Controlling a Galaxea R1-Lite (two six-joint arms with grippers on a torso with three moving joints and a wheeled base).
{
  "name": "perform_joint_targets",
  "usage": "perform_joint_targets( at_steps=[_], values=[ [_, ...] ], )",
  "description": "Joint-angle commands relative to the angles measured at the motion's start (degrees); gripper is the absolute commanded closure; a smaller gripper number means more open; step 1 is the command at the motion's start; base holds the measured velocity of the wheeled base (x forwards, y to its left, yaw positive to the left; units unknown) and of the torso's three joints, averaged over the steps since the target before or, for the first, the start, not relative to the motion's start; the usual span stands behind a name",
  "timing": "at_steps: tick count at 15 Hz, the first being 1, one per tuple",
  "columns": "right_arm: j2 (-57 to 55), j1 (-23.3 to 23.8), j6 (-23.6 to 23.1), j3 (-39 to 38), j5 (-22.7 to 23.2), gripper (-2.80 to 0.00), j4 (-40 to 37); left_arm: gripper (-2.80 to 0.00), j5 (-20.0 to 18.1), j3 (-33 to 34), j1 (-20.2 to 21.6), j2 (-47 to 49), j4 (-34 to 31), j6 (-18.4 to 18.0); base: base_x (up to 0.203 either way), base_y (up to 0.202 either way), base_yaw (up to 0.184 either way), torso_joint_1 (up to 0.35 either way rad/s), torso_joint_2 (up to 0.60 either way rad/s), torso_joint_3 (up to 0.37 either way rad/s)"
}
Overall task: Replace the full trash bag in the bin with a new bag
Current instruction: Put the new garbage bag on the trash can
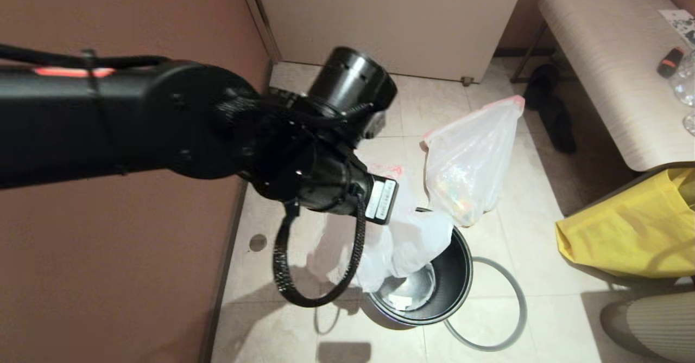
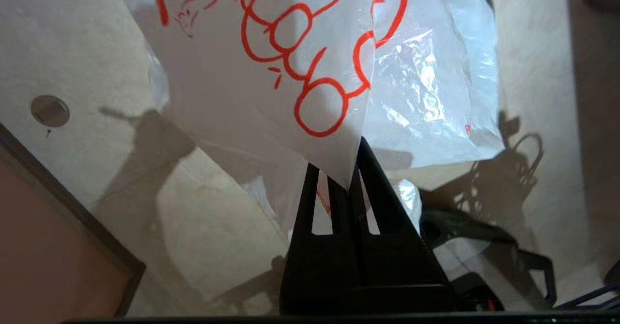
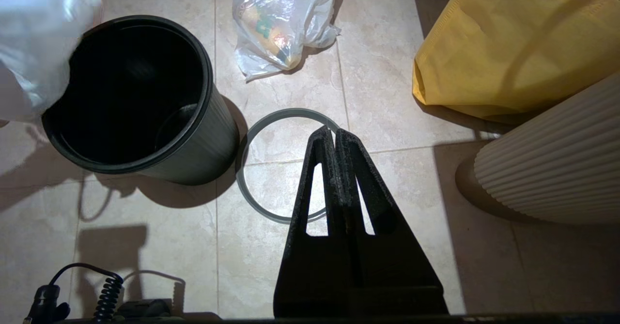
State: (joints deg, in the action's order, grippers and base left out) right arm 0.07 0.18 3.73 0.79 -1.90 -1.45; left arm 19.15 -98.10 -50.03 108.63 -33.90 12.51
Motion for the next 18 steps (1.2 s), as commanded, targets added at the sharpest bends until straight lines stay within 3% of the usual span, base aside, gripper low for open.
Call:
perform_joint_targets(
  at_steps=[1,4,11,16,18],
  values=[
    [-0.07,-0.01,-0.04,0.0,-0.03,0.0,0.04,0.0,0.32,-3.51,-1.4,8.58,-1.91,0.1,0.0,0.0,0.0,0.0,0.0,0.0],
    [-0.07,-0.01,-0.01,0.0,-0.03,0.0,-0.01,0.0,2.23,-11.91,-2.77,19.99,-2.03,-1.47,0.0,0.0,0.0,0.0,0.0,0.0],
    [-0.07,-0.01,0.05,0.0,-0.03,0.0,-0.04,0.0,3.4,-13.95,-1.57,37.61,25.9,-15.87,0.0,0.0,0.0,0.0,0.0,0.0],
    [-0.07,-0.01,0.02,0.0,-0.03,0.0,0.0,0.0,2.95,-14.05,0.97,48.07,37.9,-19.06,0.0,0.0,0.0,0.0,0.0,0.0],
    [-0.07,-0.01,0.04,0.0,-0.03,0.0,-0.04,0.0,0.47,-14.12,2.06,51.38,41.21,-20.94,0.0,0.0,0.0,0.0,0.0,0.0]
  ],
)
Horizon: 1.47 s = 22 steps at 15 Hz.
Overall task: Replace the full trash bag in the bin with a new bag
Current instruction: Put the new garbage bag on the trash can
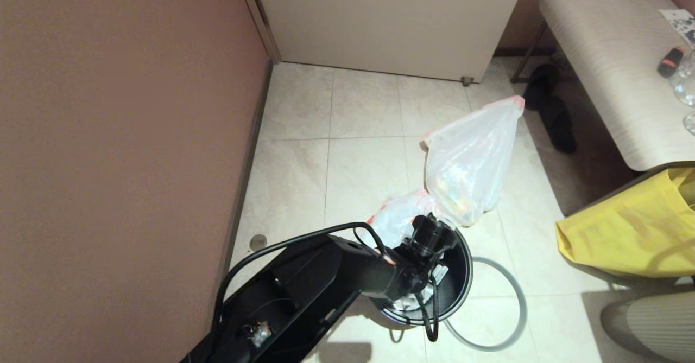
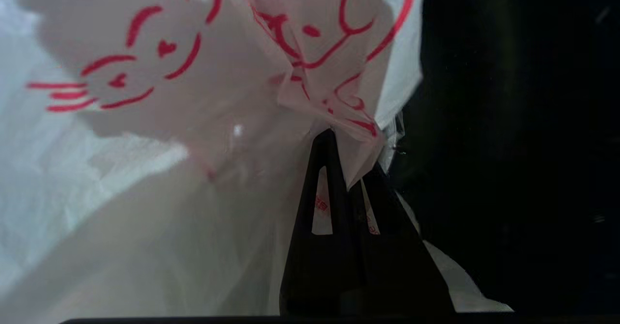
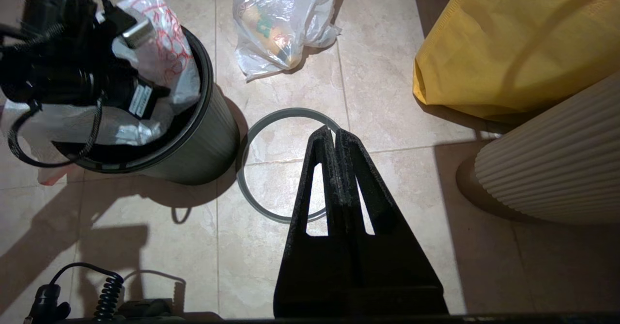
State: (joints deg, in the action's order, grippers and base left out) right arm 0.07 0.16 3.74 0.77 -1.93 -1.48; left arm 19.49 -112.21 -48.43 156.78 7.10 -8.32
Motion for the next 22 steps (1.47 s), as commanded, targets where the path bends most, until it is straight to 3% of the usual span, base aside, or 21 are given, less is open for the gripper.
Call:
perform_joint_targets(
  at_steps=[1,3,4,7,12,13,18,22],
  values=[
    [-0.07,0.02,-0.04,0.02,-0.01,0.0,-0.01,0.0,-1.08,-0.22,0.75,4.43,0.76,-0.31,0.0,0.0,0.0,0.0,0.0,0.0],
    [-0.07,0.02,0.04,0.02,-0.01,0.0,0.07,0.0,-5.85,-0.45,1.65,4.85,0.9,-0.3,0.0,0.0,0.0,0.0,0.0,0.0],
    [-0.07,0.02,-0.05,0.02,-0.01,0.0,0.06,0.0,-6.48,-0.46,1.99,4.81,0.67,-0.38,0.0,0.0,0.0,0.0,0.0,0.0],
    [-0.07,0.02,0.03,0.02,-0.01,0.0,0.07,0.0,-6.28,-0.46,2.0,4.67,1.2,-0.35,0.0,0.0,0.0,0.0,0.0,0.0],
    [-0.07,0.02,-0.05,0.02,-0.01,0.0,0.06,0.0,-4.25,0.62,1.65,-0.37,0.87,3.03,0.0,0.0,0.0,0.0,0.0,0.0],
    [-0.07,0.02,0.02,0.02,-0.01,0.0,0.07,-2.8,-3.87,0.84,1.66,-0.95,-0.7,3.05,0.0,0.0,0.0,0.0,0.0,0.0],
    [-0.07,0.02,0.01,0.02,-0.01,0.0,0.07,-2.8,-2.65,2.26,0.64,-4.23,-3.45,4.54,0.0,0.0,0.0,0.0,0.0,0.0],
    [-0.07,0.02,0.03,0.02,-0.01,0.0,0.07,-2.8,-2.58,3.65,-0.52,-12.65,-13.29,14.2,0.0,0.0,0.0,0.0,0.0,0.0]
  ],
)
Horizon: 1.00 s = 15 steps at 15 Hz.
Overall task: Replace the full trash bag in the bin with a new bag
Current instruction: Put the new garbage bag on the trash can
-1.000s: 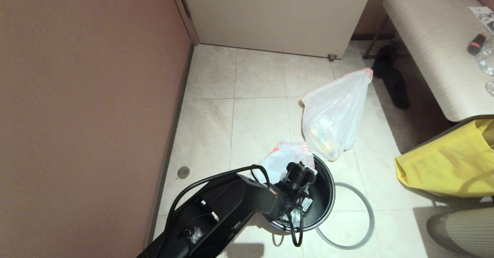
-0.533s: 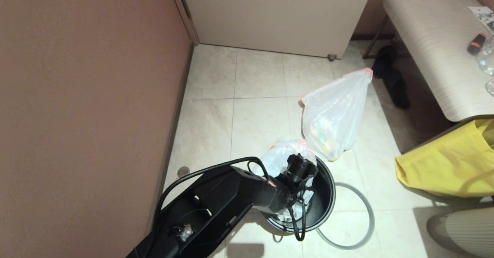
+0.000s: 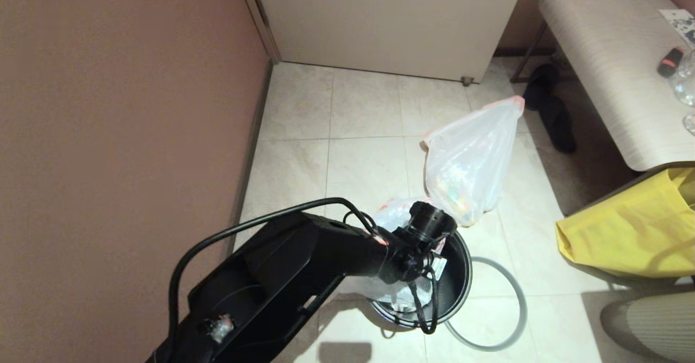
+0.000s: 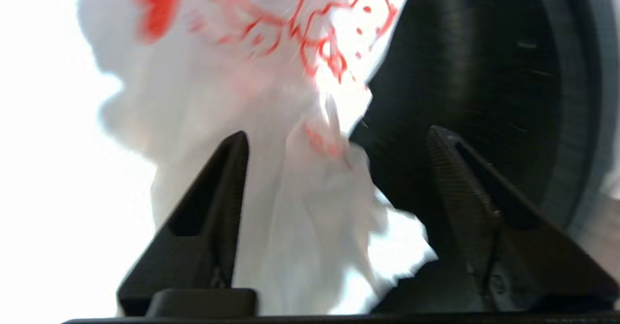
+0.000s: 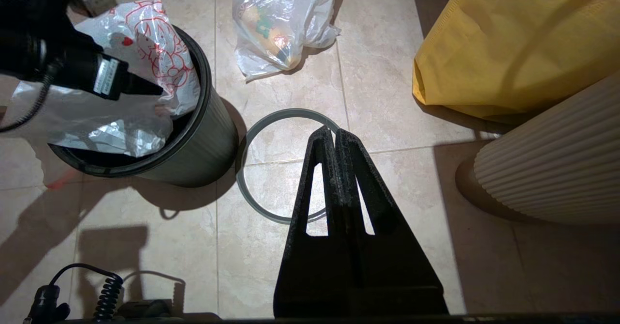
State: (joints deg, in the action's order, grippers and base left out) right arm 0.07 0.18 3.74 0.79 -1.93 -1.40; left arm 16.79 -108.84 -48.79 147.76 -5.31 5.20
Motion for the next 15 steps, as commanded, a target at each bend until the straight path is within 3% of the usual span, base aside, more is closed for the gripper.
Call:
perform_joint_targets(
  at_steps=[1,5,6,8,11,15],
  values=[
    [-0.07,-0.01,0.04,0.0,-0.01,0.0,-0.08,-2.8,0.1,1.23,-0.39,-6.09,-3.24,2.81,0.0,0.0,0.0,0.0,0.0,0.0],
    [-0.07,-0.01,0.0,0.0,-0.01,0.0,0.0,-2.8,0.02,11.79,-0.12,-17.8,-5.01,6.72,0.0,0.0,0.0,0.0,0.0,0.0],
    [-0.07,-0.01,0.04,0.0,-0.01,0.0,0.0,0.0,0.02,14.6,0.3,-19.99,-4.56,7.07,0.0,0.0,0.0,0.0,0.0,0.0],
    [-0.07,-0.01,0.04,0.0,-0.01,0.0,0.0,0.0,0.09,18.48,3.16,-22.71,-2.84,7.77,0.0,0.0,0.0,0.0,0.0,0.0],
    [-0.07,-0.01,-0.05,0.0,-0.01,0.0,0.0,0.0,-0.68,18.94,10.55,-22.16,-2.38,11.11,0.0,0.0,0.0,0.0,0.0,0.0],
    [-0.07,-0.01,0.04,0.0,-0.01,0.0,0.0,0.0,-5.73,17.6,21.13,-15.78,-1.37,11.99,0.0,0.0,0.0,0.0,0.0,0.0]
  ],
)
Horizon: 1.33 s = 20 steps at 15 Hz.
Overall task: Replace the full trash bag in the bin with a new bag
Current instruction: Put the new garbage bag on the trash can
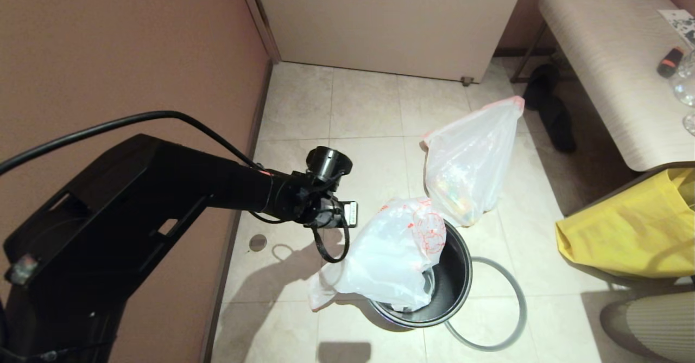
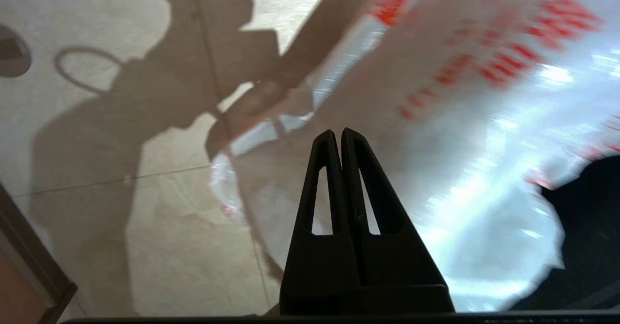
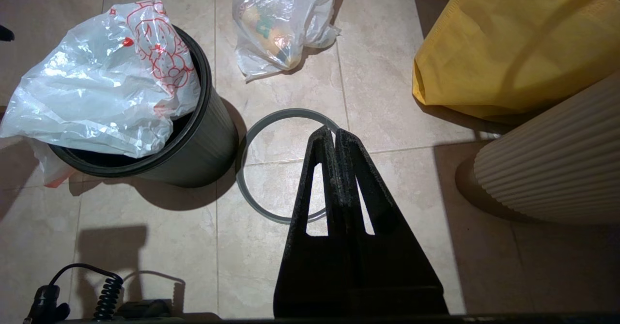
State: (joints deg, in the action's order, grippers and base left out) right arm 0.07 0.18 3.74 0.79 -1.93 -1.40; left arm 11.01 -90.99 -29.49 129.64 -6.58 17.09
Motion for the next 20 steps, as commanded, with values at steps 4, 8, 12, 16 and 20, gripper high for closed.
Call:
perform_joint_targets(
  at_steps=[4,8,12,16,20],
  values=[
    [-0.07,-0.02,0.03,0.0,-0.01,0.0,0.0,0.0,-0.38,-3.17,5.89,9.35,0.09,0.44,0.0,0.0,0.0,0.0,0.0,0.0],
    [-0.07,-0.01,-0.02,0.0,-0.01,0.0,-0.06,-2.8,-0.65,-1.34,6.11,8.62,0.17,0.57,0.0,0.0,0.0,0.0,0.0,0.0],
    [-0.07,-0.01,0.04,0.0,-0.01,0.0,0.0,-2.8,-3.78,7.01,5.83,5.38,1.01,0.7,0.0,0.0,0.0,0.0,0.0,0.0],
    [-0.07,-0.01,0.03,0.0,-0.01,0.0,-0.01,-2.8,-5.79,25.64,5.8,-2.7,10.85,0.25,0.0,0.0,0.0,0.0,0.0,0.0],
    [-0.07,-0.01,0.04,0.0,-0.01,0.0,0.0,-2.8,-5.95,46.02,8.75,-5.02,35.66,-11.38,0.0,0.0,0.0,0.0,0.0,0.0]
  ],
)
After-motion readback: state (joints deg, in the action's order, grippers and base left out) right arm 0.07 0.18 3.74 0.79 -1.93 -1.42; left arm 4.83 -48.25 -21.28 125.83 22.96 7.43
